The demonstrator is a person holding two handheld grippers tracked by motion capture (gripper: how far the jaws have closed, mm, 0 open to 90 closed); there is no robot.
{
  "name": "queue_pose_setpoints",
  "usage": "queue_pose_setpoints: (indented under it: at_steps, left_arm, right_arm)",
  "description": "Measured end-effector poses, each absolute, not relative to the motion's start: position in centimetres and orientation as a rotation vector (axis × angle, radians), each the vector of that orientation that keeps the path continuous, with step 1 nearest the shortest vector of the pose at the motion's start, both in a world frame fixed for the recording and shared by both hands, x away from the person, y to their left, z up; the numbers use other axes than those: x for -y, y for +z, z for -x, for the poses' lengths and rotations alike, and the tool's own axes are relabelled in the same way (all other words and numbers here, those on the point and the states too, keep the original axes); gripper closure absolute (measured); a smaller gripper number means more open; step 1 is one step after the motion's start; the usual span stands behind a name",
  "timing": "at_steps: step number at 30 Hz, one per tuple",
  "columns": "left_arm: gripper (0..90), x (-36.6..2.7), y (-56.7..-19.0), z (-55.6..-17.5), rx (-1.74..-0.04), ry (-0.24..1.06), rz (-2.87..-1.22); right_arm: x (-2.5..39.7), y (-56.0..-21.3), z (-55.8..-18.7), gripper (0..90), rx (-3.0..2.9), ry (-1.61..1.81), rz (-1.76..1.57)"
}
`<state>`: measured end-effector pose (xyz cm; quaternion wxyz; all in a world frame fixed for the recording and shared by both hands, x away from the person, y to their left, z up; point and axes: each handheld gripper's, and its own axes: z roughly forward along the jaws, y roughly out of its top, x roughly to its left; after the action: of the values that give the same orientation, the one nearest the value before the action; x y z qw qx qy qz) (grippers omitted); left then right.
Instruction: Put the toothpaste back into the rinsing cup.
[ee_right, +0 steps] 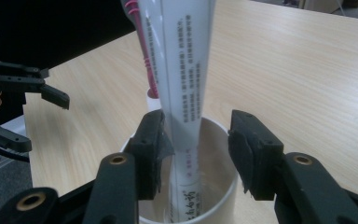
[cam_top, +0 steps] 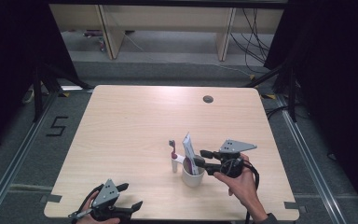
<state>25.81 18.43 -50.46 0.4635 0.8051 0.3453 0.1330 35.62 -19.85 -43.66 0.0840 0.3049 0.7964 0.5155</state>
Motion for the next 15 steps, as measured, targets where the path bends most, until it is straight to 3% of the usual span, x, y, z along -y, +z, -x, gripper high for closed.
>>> queue_pose_setpoints:
  at_steps: [15]
  left_arm:
    - [18.7, -18.4, -50.5, -25.8, -0.850, 0.330, -1.979]
  right_arm:
    - [23.1, -43.0, -35.8, 48.0, -2.291, 1.536, -1.012]
